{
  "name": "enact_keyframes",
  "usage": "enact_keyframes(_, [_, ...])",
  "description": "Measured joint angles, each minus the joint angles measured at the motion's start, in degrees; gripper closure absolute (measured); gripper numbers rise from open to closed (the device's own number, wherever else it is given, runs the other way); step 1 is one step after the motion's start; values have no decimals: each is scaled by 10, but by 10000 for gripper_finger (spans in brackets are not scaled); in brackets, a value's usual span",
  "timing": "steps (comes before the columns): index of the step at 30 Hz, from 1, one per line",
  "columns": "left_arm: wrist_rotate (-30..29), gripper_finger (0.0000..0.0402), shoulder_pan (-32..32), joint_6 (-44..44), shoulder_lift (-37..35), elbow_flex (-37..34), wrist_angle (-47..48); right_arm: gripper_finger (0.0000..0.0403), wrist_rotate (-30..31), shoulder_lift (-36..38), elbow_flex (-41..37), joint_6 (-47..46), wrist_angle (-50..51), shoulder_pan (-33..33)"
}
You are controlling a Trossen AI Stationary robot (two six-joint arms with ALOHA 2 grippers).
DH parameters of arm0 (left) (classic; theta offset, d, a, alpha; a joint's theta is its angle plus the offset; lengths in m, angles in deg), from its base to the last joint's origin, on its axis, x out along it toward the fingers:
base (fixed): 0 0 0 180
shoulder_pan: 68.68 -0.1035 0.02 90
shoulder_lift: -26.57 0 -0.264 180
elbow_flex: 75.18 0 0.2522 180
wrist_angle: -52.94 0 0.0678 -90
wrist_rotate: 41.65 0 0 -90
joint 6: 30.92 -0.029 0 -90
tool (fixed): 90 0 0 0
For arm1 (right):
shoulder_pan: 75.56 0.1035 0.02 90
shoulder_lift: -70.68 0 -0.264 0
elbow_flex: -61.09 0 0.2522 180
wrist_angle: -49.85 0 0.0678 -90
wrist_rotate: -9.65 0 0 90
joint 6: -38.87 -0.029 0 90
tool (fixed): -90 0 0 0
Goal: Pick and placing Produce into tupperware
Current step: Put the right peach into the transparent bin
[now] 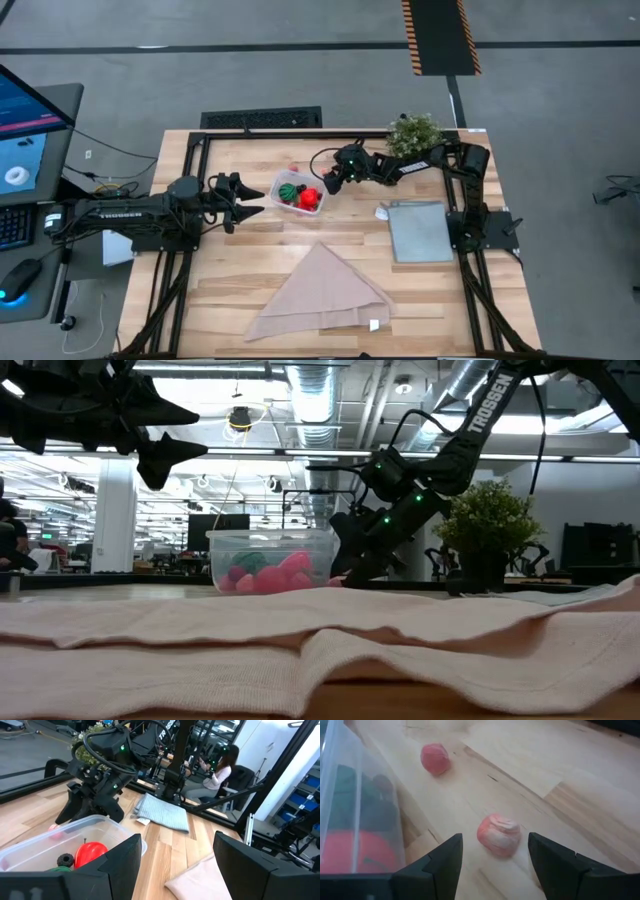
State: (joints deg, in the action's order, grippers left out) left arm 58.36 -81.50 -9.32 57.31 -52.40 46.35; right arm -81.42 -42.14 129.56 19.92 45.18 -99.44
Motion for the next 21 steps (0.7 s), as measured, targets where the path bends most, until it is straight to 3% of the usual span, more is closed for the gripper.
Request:
enact_keyframes(17, [2, 166, 2, 9, 0, 0, -1, 156, -5, -18, 71, -1, 127, -2])
enact_keyframes(21, [2, 166, 7, 8, 0, 0, 1, 186, -5, -18, 71, -7, 125, -2])
